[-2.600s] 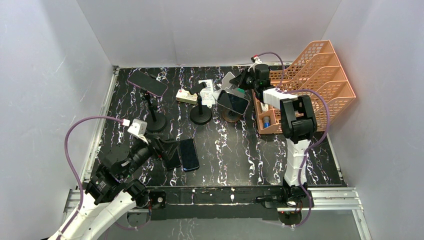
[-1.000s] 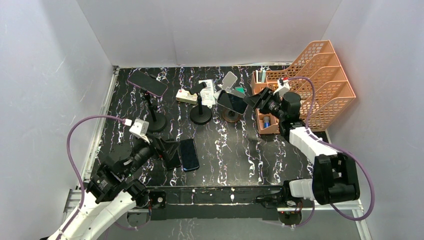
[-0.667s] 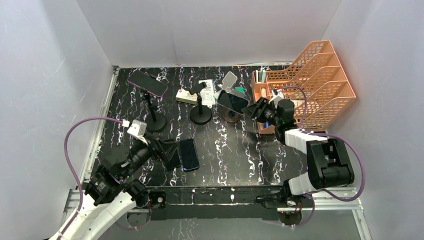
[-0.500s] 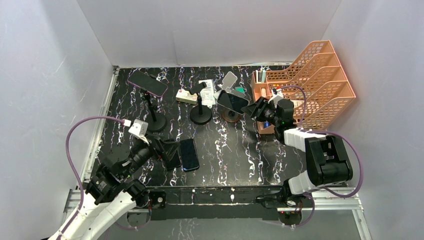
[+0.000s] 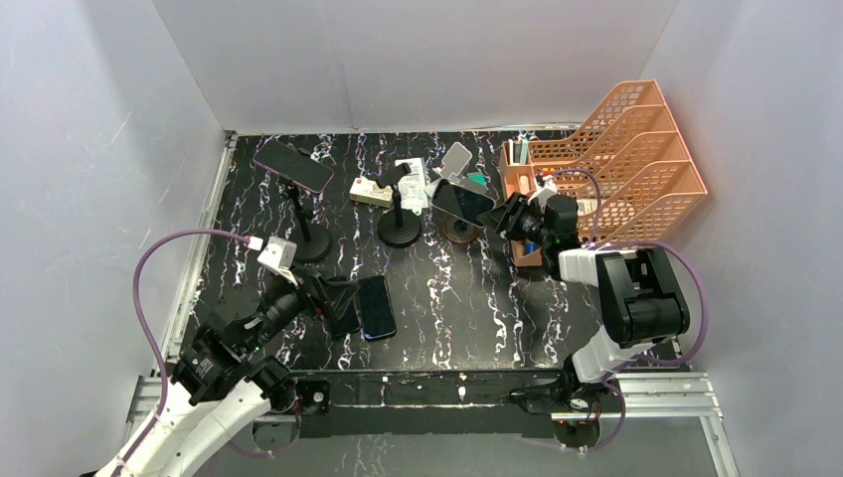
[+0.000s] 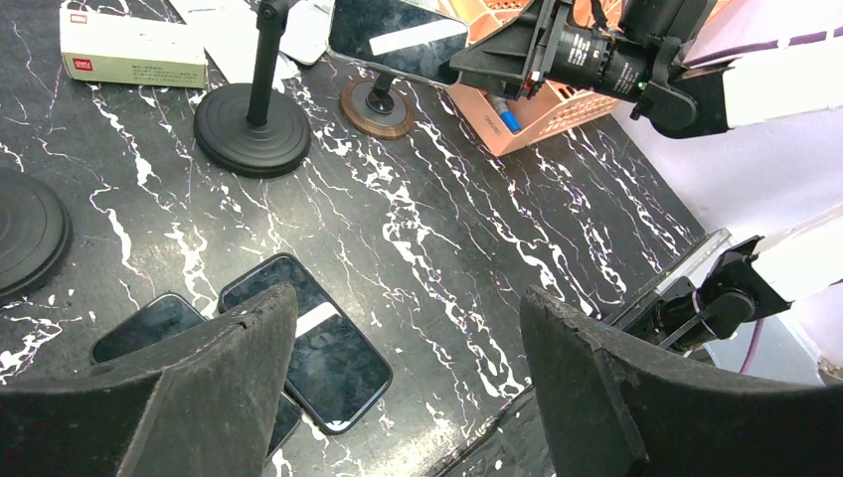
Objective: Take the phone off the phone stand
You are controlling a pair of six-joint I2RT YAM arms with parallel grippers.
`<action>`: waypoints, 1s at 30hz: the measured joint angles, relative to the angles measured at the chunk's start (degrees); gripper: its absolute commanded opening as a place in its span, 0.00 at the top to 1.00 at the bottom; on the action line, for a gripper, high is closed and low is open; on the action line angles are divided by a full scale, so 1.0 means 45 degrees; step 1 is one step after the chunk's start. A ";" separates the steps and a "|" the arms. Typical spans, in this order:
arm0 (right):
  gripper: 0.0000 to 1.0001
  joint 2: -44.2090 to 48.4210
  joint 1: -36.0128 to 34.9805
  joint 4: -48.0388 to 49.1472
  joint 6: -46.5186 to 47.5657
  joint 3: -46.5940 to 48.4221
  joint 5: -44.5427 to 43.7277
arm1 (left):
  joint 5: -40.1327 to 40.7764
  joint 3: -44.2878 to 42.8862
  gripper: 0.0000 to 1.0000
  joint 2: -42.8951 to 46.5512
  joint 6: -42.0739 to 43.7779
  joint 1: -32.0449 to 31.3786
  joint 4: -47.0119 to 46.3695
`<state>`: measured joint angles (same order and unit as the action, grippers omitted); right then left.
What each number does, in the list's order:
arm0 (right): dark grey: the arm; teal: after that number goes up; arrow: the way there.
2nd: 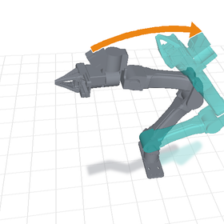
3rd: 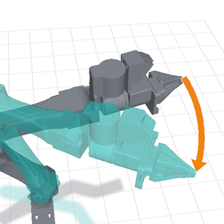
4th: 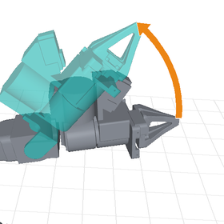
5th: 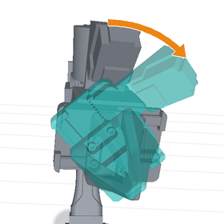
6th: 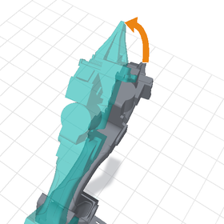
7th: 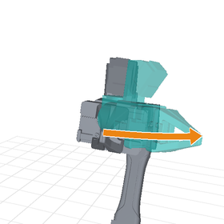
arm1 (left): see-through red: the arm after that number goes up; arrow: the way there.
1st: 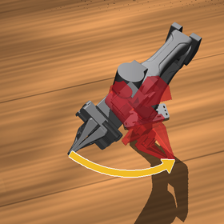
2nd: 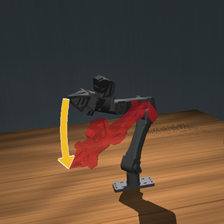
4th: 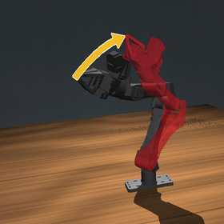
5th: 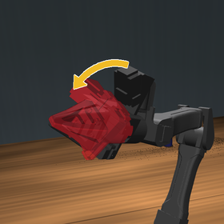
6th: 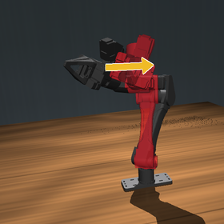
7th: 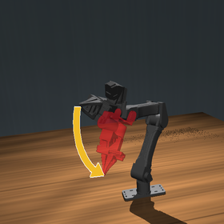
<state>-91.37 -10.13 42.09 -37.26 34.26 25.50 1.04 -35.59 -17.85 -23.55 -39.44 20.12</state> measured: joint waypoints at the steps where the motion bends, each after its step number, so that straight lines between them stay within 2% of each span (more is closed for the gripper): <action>1: 0.43 -0.0107 0.0000 0.0068 -0.0005 0.0068 0.0044 | 0.0000 0.0000 0.21 -0.0024 0.0000 0.0000 0.0005; 13: 0.58 -0.0636 0.0005 0.0627 -0.0058 0.0393 0.0481 | -0.0019 0.0000 0.21 -0.0078 0.0005 0.0000 0.0000; 22: 0.56 -0.0933 0.0010 0.0641 -0.0053 0.0631 0.0699 | -0.0049 0.0000 0.21 -0.0073 0.0005 0.0000 0.0000; 27: 0.66 -0.1059 0.0010 0.0597 -0.0049 0.0695 0.0763 | -0.0049 0.0000 0.21 -0.0073 0.0005 0.0000 0.0000; 30: 0.76 -0.1059 0.0010 0.0563 -0.0005 0.0695 0.0767 | -0.0049 0.0000 0.21 -0.0073 0.0005 0.0000 0.0000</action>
<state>-96.14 -10.09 44.62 -37.28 37.39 28.95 0.82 -35.59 -18.17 -23.53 -39.44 20.12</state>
